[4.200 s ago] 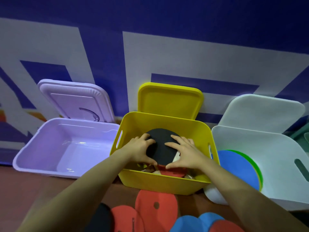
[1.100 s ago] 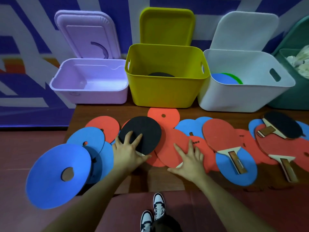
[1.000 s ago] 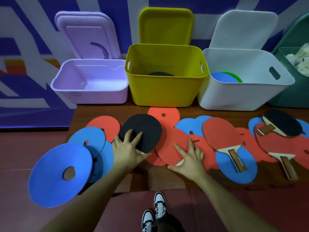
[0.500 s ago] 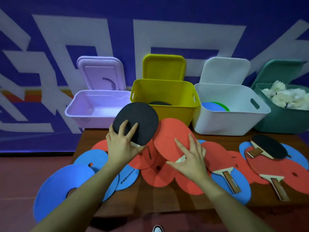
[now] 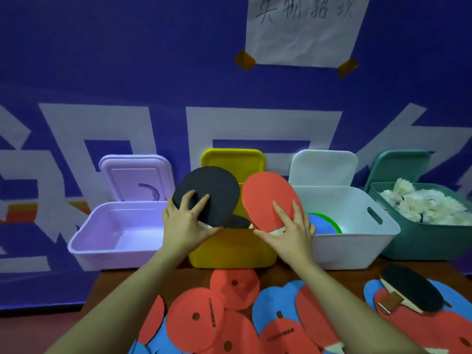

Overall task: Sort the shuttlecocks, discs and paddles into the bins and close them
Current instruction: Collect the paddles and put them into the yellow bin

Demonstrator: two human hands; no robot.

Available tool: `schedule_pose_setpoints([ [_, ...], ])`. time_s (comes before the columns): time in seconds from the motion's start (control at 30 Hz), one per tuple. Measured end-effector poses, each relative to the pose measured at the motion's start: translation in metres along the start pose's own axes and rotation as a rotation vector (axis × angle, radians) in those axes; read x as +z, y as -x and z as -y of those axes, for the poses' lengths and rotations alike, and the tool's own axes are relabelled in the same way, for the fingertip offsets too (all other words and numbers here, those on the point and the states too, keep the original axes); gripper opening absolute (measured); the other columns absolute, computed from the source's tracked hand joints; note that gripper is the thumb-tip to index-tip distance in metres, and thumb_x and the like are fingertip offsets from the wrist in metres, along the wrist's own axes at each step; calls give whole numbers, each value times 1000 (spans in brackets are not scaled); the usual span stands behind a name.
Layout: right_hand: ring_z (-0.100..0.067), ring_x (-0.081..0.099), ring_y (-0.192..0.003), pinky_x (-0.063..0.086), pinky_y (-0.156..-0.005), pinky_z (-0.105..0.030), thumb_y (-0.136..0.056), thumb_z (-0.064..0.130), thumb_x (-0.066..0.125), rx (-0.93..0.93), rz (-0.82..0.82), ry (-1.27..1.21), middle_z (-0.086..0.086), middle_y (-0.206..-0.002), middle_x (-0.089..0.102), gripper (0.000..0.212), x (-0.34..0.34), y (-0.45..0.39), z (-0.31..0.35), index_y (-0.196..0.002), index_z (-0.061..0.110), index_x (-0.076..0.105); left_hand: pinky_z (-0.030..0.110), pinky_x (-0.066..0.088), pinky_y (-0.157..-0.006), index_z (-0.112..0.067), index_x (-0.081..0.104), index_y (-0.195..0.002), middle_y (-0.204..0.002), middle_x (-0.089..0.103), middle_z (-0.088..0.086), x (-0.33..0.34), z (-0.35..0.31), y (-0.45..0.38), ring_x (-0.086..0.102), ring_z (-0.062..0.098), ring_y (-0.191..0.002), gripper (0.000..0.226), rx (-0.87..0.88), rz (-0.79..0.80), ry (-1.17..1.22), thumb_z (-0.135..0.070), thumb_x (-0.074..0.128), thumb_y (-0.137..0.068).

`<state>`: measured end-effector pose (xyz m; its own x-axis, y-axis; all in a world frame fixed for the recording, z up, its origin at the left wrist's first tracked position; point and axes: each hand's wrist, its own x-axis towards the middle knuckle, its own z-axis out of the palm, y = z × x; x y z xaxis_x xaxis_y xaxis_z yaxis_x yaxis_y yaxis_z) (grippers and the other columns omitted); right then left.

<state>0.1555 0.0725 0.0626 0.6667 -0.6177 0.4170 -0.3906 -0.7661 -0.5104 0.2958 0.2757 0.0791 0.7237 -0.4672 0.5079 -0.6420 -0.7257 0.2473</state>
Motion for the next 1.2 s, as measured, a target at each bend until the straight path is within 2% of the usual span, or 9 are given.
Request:
schedule_pose_setpoints([
  [0.1, -30, 26, -136, 23, -105, -47, -56, 71, 72, -43, 31, -16, -3, -153, 24, 87, 1, -44, -13, -134, 48, 41, 57, 40, -90, -33, 58, -126, -132, 52, 5, 24, 0, -39, 40, 52, -116, 93, 79, 97, -31, -82, 45, -48],
  [0.33, -21, 18, -139, 19, -110, -40, -49, 85, 49, -146, 191, -33, 6, -155, 18, 93, 19, -117, -43, -135, 54, 32, 50, 31, -100, -40, 44, -136, -144, 39, 0, 88, -6, -96, 30, 45, -129, 101, 193, 386, -89, -85, 40, -46],
  [0.5, -23, 23, -139, 22, -111, -41, -50, 84, 51, -197, 209, -33, 7, -154, 21, 90, 47, -139, -56, -134, 55, 34, 42, 25, -105, -43, 32, -141, -149, 23, -5, 133, -6, -108, 23, 36, -132, 102, 253, 612, -160, -84, 48, -49],
  [0.6, -23, 21, -140, 22, -111, -42, -52, 84, 51, -213, 249, -28, 6, -154, 21, 90, 56, -144, -59, -136, 53, 34, 42, 22, -108, -39, 22, -145, -152, 15, -1, 155, -6, -106, 17, 34, -137, 105, 249, 669, -160, -78, 62, -56],
  [0.7, -22, 18, -141, 21, -111, -43, -54, 85, 49, -216, 283, -4, 6, -154, 19, 91, 59, -147, -60, -137, 51, 33, 46, 16, -113, -31, -7, -149, -157, -2, 6, 158, -6, -107, 5, 32, -143, 128, 118, 734, -66, -78, 65, -55],
  [0.8, -22, 16, -141, 20, -112, -44, -54, 86, 47, -219, 309, 28, 6, -155, 18, 92, 61, -147, -57, -138, 51, 32, 46, 16, -113, -31, -26, -142, -157, -8, 4, 144, -4, -108, 3, 26, -145, 138, 36, 574, 139, -94, 47, -44],
  [0.97, -20, 14, -140, 15, -112, -39, -50, 86, 47, -304, 402, 73, 8, -154, 18, 92, 64, -146, -43, -136, 54, 32, 43, 19, -110, -42, -15, -144, -157, -1, 6, 117, 5, -112, 11, 27, -143, 119, 213, 308, 300, -88, 51, -56],
  [1.07, -23, 14, -141, 14, -113, -41, -49, 87, 45, -393, 487, 122, 8, -155, 17, 93, 71, -143, -34, -135, 55, 32, 43, 22, -110, -42, 1, -147, -157, 4, 7, 110, 11, -113, 14, 27, -143, 109, 314, 356, 240, -87, 49, -60],
  [1.2, -20, 12, -141, 13, -112, -38, -50, 86, 50, -416, 620, 144, 11, -155, 15, 93, 89, -143, -30, -136, 56, 29, 46, 25, -108, -36, 26, -145, -155, 12, 9, 119, 21, -107, 23, 31, -138, 112, 225, 472, 216, -96, 36, -52],
])
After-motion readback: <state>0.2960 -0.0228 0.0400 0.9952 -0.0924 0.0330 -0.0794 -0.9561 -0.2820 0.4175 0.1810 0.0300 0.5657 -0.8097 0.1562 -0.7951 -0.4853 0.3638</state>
